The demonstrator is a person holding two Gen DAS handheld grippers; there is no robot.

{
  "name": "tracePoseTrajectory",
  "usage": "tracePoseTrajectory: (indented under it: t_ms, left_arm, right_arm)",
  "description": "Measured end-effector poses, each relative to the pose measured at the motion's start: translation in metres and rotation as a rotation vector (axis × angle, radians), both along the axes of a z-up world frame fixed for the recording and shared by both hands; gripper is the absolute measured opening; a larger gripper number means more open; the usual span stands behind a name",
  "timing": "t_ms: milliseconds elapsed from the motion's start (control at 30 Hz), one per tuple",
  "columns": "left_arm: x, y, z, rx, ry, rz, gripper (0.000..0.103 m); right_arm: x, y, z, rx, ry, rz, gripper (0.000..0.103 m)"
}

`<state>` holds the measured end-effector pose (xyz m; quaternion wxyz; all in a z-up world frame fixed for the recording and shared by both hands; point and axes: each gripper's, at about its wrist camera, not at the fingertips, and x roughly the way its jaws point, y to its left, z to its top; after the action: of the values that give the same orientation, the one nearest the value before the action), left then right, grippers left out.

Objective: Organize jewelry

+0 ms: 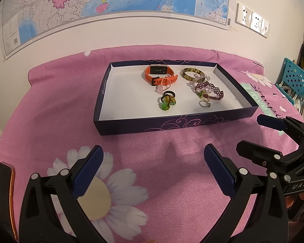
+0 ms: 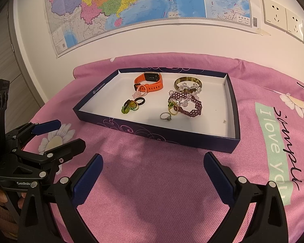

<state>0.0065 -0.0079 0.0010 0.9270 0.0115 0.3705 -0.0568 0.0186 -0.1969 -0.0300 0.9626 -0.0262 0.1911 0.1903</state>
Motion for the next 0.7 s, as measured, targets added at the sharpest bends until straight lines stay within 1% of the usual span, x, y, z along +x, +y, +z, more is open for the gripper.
tracePoseTrajectory:
  t_ms: [700]
  left_arm:
    - [-0.0009, -0.002, -0.0021, -0.001, 0.0, -0.002, 0.098]
  right_arm:
    - [-0.0001, -0.0006, -0.0003, 0.001, 0.001, 0.0, 0.096]
